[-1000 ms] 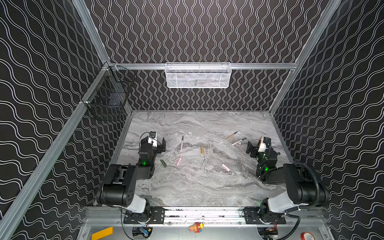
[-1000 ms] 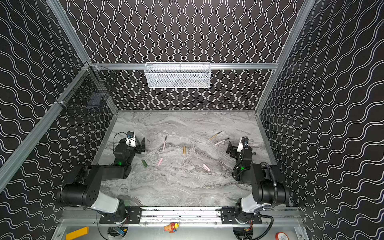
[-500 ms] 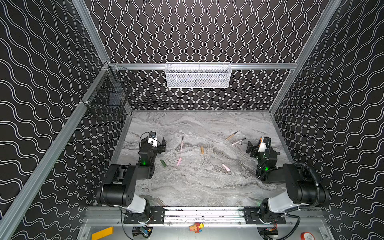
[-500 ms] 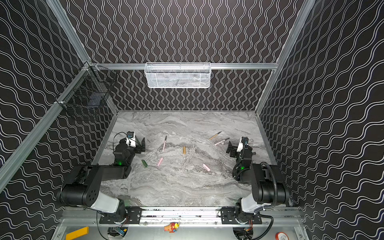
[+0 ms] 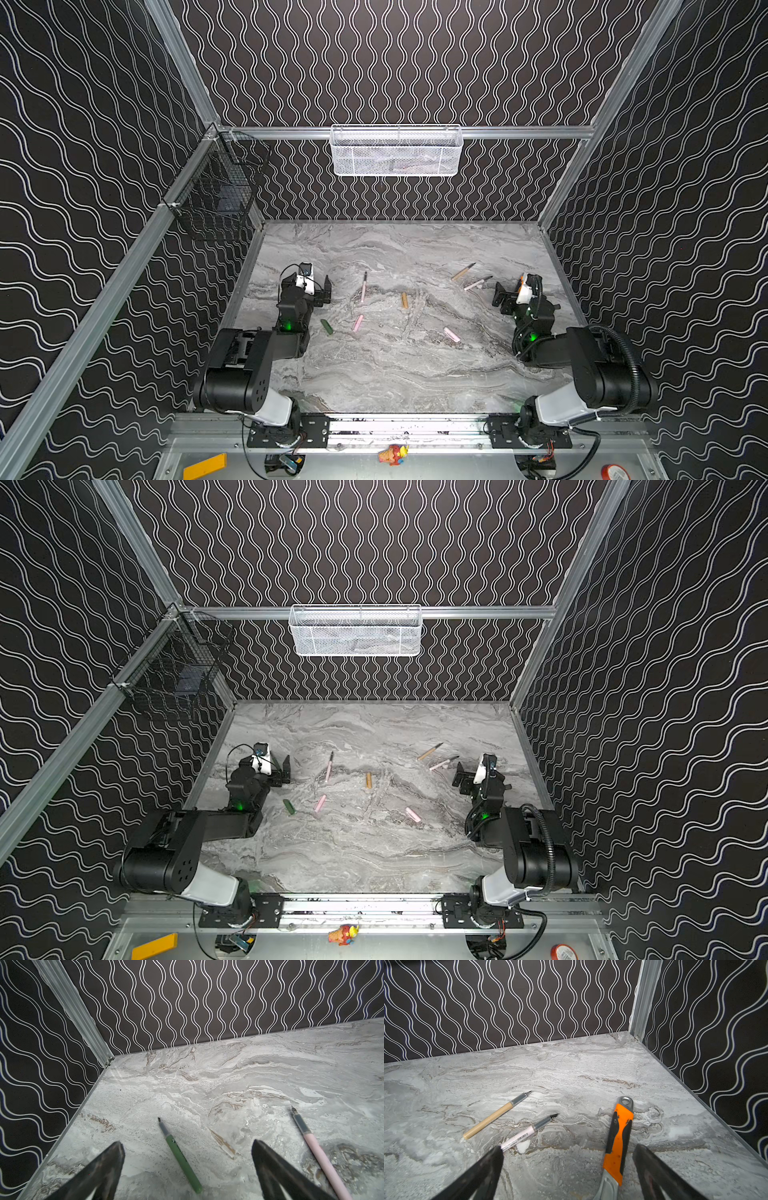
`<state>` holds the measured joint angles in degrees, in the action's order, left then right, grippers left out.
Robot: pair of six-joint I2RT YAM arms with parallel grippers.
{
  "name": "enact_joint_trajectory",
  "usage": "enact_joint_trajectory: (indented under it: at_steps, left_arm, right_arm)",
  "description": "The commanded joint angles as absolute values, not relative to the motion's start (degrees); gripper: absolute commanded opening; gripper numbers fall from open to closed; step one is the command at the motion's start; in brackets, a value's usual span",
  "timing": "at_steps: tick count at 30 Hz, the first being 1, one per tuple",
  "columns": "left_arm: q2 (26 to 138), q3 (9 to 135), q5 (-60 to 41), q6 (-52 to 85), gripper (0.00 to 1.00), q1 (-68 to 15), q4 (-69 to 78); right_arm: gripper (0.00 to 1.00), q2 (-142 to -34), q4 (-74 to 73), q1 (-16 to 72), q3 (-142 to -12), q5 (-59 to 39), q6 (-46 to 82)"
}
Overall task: Insert the pens into the pen caps
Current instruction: 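Raise both arms forward, moving the right gripper toward the tan pen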
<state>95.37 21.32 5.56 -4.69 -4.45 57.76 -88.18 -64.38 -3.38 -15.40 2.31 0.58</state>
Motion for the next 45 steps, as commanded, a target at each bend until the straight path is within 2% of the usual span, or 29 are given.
enact_joint_trajectory:
  at_steps: [1, 16, 19, 21, 23, 27, 29, 32, 35, 36, 38, 39, 43, 45]
  left_arm:
    - [95.5, 21.7, 5.2, -4.4, 0.99, -4.3, 58.5]
    - [95.3, 21.3, 6.3, -4.0, 0.99, -4.3, 58.9]
    - [93.2, 21.9, 9.8, -3.1, 0.99, -4.3, 56.8]
    - [88.2, 23.9, 10.9, -2.7, 0.99, -4.3, 49.2]
    - [83.0, 28.8, 10.1, -2.3, 0.99, -4.4, 36.2]
    - [73.0, 40.1, 8.4, 0.3, 0.99, -4.4, 17.3]
    - [68.6, 47.3, 6.8, 2.6, 0.99, -4.4, 9.0]
    - [64.1, 57.9, 9.8, 13.1, 0.99, -4.3, -2.7]
    - [61.5, 67.8, 17.2, 26.6, 0.99, -4.3, -19.1]
    - [60.8, 69.1, 17.5, 28.7, 0.99, -4.2, -20.8]
    - [59.2, 69.0, 11.4, 25.1, 0.99, -4.0, -19.0]
    - [58.8, 68.9, 10.0, 25.5, 0.99, -4.0, -19.0]
    - [60.7, 71.2, 3.1, 24.7, 0.99, -4.0, -21.4]
    - [61.5, 71.1, 3.1, 26.6, 0.99, -4.0, -20.8]
  right_arm:
    - [1.00, -88.2, -66.1, -3.3, -15.6, 2.4, 0.4]
    - [1.00, -88.2, -66.1, -3.5, -15.6, 2.4, 0.5]
    - [1.00, -86.2, -64.1, -3.3, -16.2, 10.0, 3.4]
    - [1.00, -83.9, -57.2, -3.3, -19.3, 9.9, 2.7]
    - [1.00, -80.6, -43.8, -2.3, -25.3, 10.2, 1.8]
    - [1.00, -74.4, -26.5, 0.5, -38.0, 16.5, 5.3]
    - [1.00, -72.5, -10.5, 1.0, -50.4, 14.7, 10.1]
    - [1.00, -74.3, 9.7, 0.4, -69.1, 7.7, 19.7]
    - [1.00, -76.1, 19.0, -0.3, -76.7, 5.9, 33.3]
    - [0.98, -76.4, 18.4, -0.6, -76.7, 3.5, 32.6]
    - [0.87, -77.2, 20.8, -0.6, -78.3, 1.5, 32.4]
    - [0.85, -77.9, 22.9, -0.6, -79.5, 1.6, 32.8]
    - [0.85, -79.1, 31.2, -0.5, -82.2, 0.8, 32.2]
    - [0.85, -78.0, 32.2, -0.5, -80.7, 0.6, 31.7]
